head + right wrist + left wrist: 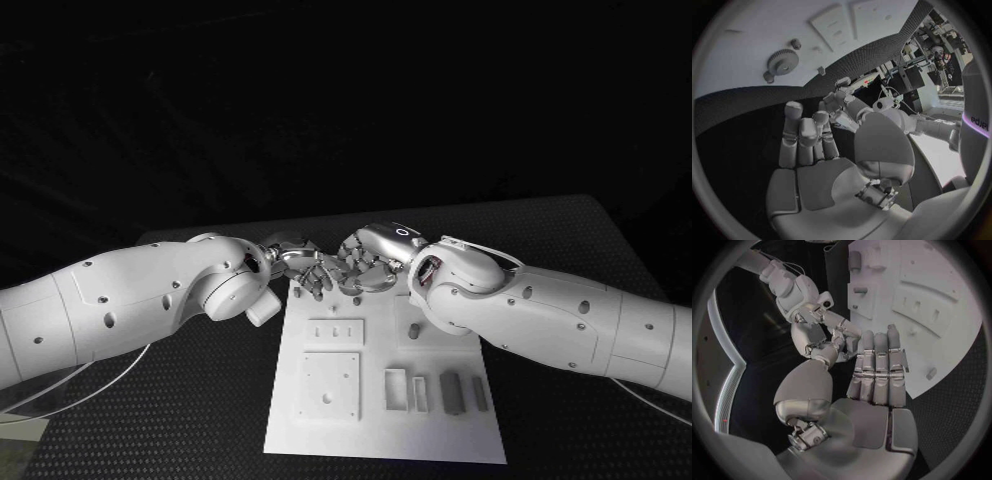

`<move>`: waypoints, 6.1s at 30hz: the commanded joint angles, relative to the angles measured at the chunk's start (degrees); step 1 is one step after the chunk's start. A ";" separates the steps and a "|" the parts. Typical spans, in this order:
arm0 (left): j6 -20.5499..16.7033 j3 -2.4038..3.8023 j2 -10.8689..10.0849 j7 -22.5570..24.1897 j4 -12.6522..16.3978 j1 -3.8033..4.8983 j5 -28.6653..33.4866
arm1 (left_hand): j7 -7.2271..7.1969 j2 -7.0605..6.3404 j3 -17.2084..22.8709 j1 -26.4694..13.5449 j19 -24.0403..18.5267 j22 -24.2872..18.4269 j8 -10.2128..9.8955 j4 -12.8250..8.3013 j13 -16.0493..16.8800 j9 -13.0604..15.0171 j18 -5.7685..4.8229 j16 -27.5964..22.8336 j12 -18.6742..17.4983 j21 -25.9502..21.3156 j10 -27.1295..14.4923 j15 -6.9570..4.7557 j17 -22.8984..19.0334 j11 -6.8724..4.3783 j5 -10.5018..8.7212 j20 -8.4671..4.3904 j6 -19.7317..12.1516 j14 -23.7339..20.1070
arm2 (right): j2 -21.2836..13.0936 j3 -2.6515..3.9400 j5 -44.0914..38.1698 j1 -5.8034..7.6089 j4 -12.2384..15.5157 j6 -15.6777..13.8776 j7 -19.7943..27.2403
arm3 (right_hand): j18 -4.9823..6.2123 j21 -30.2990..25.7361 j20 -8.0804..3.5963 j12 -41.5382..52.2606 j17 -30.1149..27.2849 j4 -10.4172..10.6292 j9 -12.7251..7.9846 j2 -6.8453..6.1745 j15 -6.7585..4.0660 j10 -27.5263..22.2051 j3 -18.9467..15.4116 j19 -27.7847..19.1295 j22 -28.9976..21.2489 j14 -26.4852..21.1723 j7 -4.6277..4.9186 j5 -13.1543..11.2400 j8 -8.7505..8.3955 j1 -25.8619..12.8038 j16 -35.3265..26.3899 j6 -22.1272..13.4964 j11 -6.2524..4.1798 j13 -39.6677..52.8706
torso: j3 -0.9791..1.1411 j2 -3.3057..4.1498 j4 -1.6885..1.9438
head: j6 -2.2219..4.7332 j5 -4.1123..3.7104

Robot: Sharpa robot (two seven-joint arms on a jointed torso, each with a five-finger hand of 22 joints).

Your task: Assemble the parts on the task board

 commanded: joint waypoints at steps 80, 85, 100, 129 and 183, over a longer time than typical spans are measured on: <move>-0.26 -0.36 0.06 -9.17 1.07 0.00 -9.83 | -1.97 4.50 7.20 4.61 2.89 5.12 1.73 -3.02 5.22 4.42 0.19 4.40 3.36 1.79 3.99 -1.45 2.01 -1.95 2.24 -1.51 4.47 3.34 | -6.23 3.72 11.75 0.63 -2.82 -7.20 3.96 | 0.67 -1.53 1.27 -3.19 0.99 2.59 -2.08 -4.29 3.20 -3.84 0.46 -3.28 1.06 -3.19 4.88 0.18 -5.68 -0.87 -1.97 -7.36 3.50 -0.76 | 0.09 -0.03 0.02 | -0.94 0.64; 0.24 -1.85 1.15 -12.18 1.43 -0.05 -13.62 | -2.00 4.89 7.45 4.58 3.06 5.62 1.80 -3.04 5.66 5.01 0.19 4.89 3.94 1.97 3.96 -1.61 2.11 -2.08 1.97 -1.64 4.46 3.43 | -4.70 5.98 24.81 2.35 -6.24 -7.92 6.50 | 0.67 -1.54 1.34 -3.11 1.04 2.47 -2.13 -3.59 3.21 -3.86 0.36 -3.38 1.10 -3.26 4.90 0.13 -5.69 -0.63 -2.00 -7.39 3.52 -0.75 | 0.07 -0.02 0.18 | -1.21 0.11; -2.20 -3.05 2.64 -15.71 2.09 -1.46 -17.64 | -2.65 4.51 7.85 3.67 4.48 8.79 2.76 -2.44 8.58 9.44 0.22 8.57 8.37 3.38 3.59 -2.75 2.01 -2.96 2.88 -2.68 4.90 4.16 | -2.37 6.36 35.38 4.93 -11.54 -8.92 8.33 | 0.67 -1.72 1.81 -2.82 1.18 0.79 -2.37 -1.65 3.38 -4.36 -1.23 -4.40 1.16 -3.97 5.05 0.18 -5.80 -1.69 -2.22 -7.61 3.68 -0.62 | 0.09 -0.02 0.12 | -2.46 -0.33; -2.37 -4.11 3.66 -18.07 1.60 -2.79 -21.90 | -4.28 5.03 7.70 3.47 12.95 26.32 -0.38 -2.38 29.10 16.60 1.64 36.45 36.42 19.99 -0.02 -9.46 5.32 -5.76 2.01 -8.99 5.49 6.42 | -2.38 6.60 35.41 4.93 -11.10 -7.34 7.55 | 0.67 -1.76 1.95 -2.77 1.22 0.28 -2.48 -1.16 3.43 -4.56 -1.51 -4.61 1.15 -4.15 5.10 0.20 -5.87 -2.26 -2.26 -7.72 3.73 -0.61 | 0.13 -0.02 -0.02 | -3.59 -0.47; -1.21 -4.43 4.06 -18.37 0.83 -3.49 -21.14 | -5.18 8.46 8.78 -3.49 12.03 26.23 -1.62 -4.13 27.00 18.60 1.72 41.17 38.47 22.23 0.48 -10.16 1.22 -6.61 9.52 -9.25 8.75 4.97 | -2.48 6.59 35.42 4.91 -11.49 -6.21 7.18 | 0.67 -1.82 2.03 -2.75 1.25 -0.25 -2.58 -0.97 3.49 -4.74 -1.55 -4.80 1.13 -4.33 5.16 0.22 -5.94 -2.46 -2.31 -7.84 3.79 -0.63 | 0.11 -0.01 0.01 | -4.30 -0.60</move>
